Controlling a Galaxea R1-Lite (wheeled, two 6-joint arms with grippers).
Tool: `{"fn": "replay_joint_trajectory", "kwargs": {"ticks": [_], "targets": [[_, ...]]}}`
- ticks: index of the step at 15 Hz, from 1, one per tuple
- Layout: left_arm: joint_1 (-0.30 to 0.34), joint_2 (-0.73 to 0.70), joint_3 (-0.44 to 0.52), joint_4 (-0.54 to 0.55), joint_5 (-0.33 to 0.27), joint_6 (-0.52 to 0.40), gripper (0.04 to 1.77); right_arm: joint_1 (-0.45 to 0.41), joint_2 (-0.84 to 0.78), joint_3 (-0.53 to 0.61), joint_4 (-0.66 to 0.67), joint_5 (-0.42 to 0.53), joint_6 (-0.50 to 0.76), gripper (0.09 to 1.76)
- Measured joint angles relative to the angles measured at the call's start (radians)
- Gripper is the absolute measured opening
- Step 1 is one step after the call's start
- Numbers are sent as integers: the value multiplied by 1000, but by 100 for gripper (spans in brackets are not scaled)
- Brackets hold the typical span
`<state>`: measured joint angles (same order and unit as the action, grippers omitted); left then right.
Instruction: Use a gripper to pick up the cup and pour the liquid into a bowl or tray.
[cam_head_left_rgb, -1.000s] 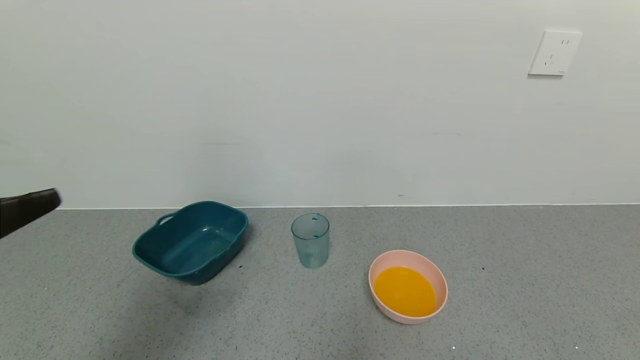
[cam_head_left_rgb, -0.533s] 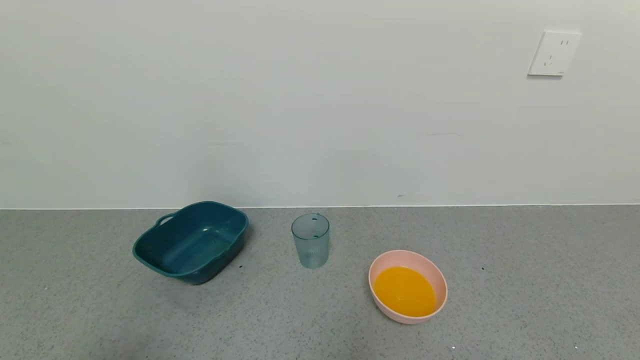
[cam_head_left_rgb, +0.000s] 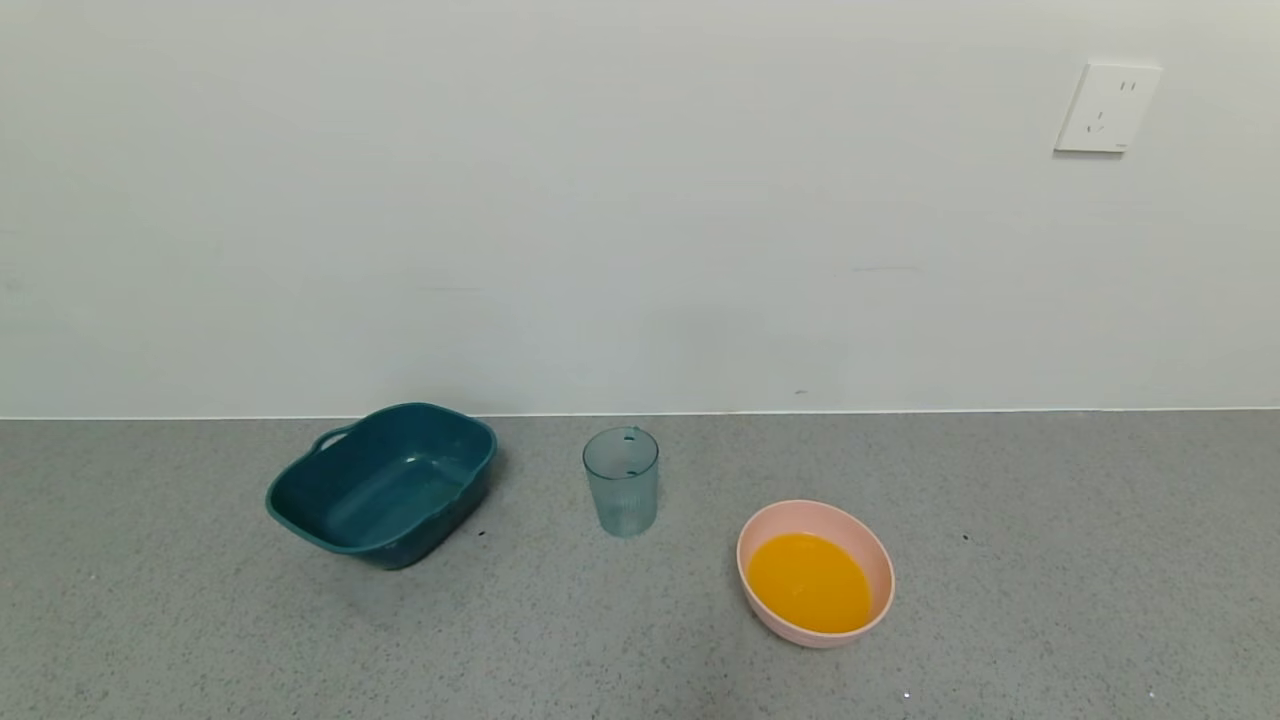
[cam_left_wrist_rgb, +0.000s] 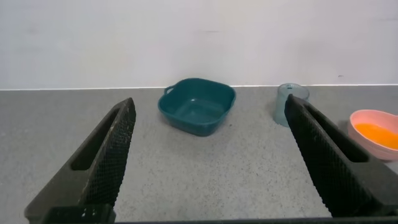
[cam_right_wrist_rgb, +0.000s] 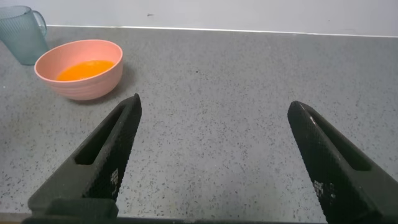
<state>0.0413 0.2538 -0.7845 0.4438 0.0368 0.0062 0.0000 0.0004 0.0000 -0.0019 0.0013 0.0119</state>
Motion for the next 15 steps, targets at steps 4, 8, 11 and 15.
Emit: {"fn": "replay_joint_trajectory", "kwargs": {"ticks": [4,8,11,15], "targets": [[-30,-127,110,-18,4,0,172,0,0,0,0,0,0,171],[-37,-219,309,-172,5,-7,172,0,0,0,0,0,-1,171],[-39,-247,481,-329,4,-7,172,0,0,0,0,0,-1,171],[-39,-253,652,-438,-2,-7,172,0,0,0,0,0,0,171]]}}
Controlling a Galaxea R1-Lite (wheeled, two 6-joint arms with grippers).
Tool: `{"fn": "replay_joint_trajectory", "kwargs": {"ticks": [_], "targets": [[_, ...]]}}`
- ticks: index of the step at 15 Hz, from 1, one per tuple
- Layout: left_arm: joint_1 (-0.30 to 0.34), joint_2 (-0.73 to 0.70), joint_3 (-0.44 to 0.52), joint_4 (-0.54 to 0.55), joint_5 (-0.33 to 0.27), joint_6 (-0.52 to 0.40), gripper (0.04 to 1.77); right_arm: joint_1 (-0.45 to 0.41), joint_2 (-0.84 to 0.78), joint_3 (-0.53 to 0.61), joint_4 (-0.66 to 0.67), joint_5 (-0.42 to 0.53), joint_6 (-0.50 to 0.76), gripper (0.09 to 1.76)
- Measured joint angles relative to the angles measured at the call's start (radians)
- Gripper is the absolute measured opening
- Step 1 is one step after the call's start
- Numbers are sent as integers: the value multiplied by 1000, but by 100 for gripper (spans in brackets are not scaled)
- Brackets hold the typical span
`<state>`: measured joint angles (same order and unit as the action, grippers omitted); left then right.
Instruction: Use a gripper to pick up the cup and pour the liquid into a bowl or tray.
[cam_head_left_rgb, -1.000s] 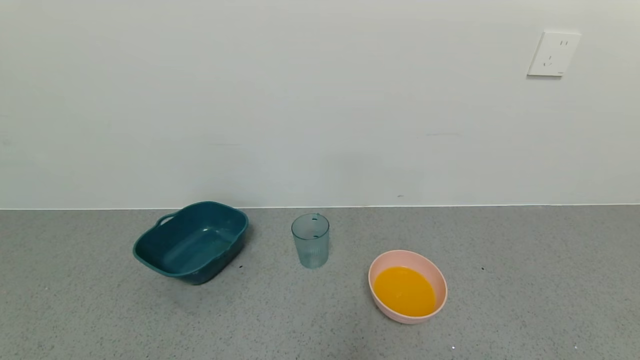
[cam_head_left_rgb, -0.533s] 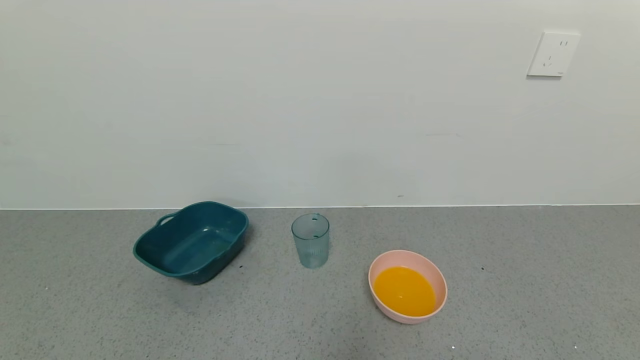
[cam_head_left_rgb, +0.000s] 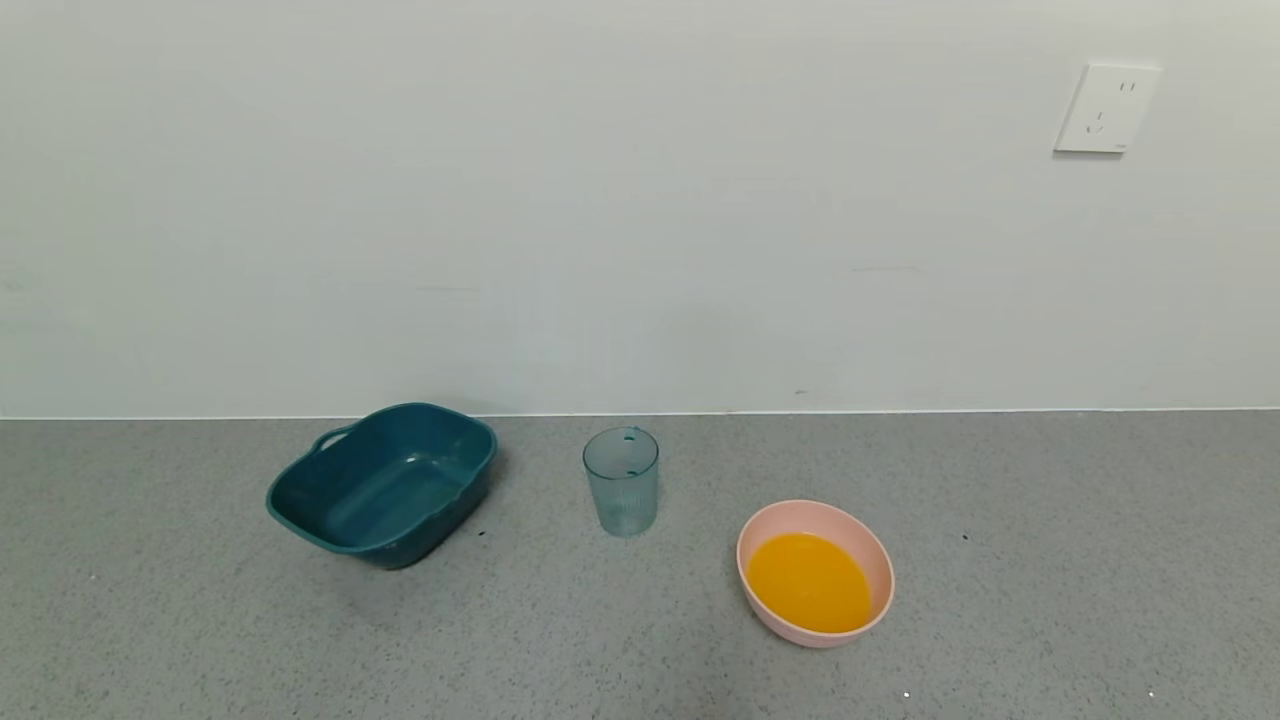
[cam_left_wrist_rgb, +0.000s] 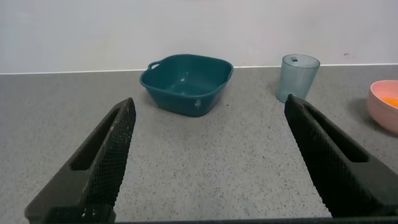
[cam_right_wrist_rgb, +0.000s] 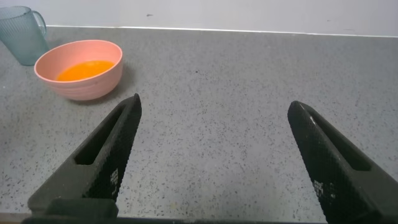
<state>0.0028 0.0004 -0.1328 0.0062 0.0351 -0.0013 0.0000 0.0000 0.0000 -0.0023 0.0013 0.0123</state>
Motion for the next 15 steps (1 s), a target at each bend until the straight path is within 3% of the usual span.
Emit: {"fn": "replay_joint_trajectory", "kwargs": {"ticks": [3,7,15], "targets": [[0,-1,102,-101,-16,-4,172,0,0,0,0,0,0,171],[0,-1,131,-31,-36,-8,172,0,0,0,0,0,0,171],[0,-1,133,-29,-35,-2,172,0,0,0,-1,-1,1,171]]}}
